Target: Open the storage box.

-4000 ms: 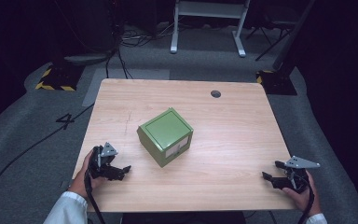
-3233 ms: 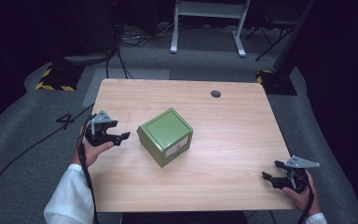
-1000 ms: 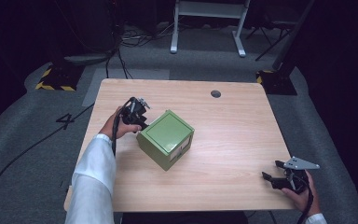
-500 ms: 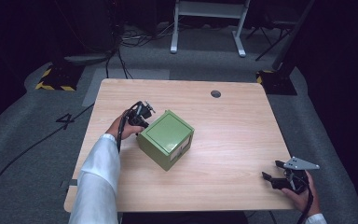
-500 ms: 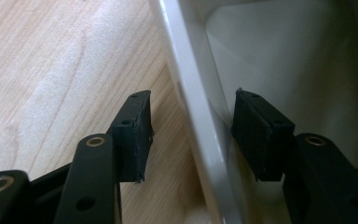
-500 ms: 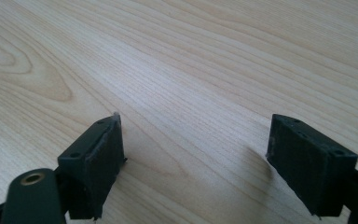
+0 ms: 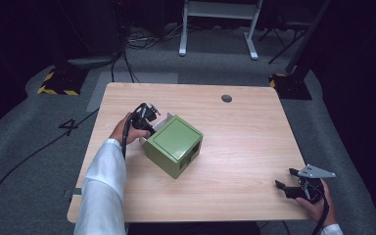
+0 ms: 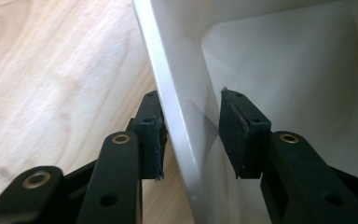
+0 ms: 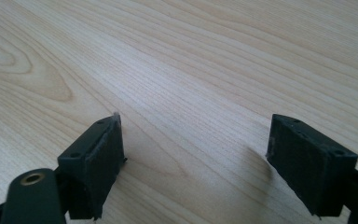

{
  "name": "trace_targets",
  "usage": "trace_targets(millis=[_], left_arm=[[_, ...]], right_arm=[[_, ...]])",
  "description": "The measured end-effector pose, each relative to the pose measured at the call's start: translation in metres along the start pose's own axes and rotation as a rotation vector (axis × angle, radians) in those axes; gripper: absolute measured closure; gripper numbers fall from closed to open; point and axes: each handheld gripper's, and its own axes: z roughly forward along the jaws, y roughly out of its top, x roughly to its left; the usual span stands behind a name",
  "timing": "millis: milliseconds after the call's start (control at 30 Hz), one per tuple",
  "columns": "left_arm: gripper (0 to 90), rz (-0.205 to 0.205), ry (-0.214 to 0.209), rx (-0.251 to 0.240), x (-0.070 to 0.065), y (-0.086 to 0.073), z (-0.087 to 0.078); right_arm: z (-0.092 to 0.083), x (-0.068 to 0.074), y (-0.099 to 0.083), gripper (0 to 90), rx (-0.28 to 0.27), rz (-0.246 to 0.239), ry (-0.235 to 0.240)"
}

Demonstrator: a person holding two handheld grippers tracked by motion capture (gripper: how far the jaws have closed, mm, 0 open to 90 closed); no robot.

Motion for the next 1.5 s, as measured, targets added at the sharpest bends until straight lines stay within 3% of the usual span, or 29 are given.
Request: trace_targets(millis=[333, 900, 1133, 1500], left_arm=[[63.5, -0.042, 0.088, -0.035, 0.017, -0.009, -0.015], [64.7, -0.112, 0.126, -0.091, 0.029, -0.024, -0.027], [64.3, -0.109, 0.132, -0.093, 0.03, -0.025, -0.028], [62.8, -0.144, 0.141, -0.108, 0.037, -0.034, -0.034]], right_arm=[[0.0, 0.0, 0.0, 18.7, 0.001, 0.004, 0.004], [0.0, 0.0, 0.0, 18.7, 0.0, 0.001, 0.0], [0.0, 0.0, 0.0, 18.7, 0.001, 0.001, 0.0], [0.0, 0.0, 0.0, 18.7, 0.0, 0.0, 0.0]])
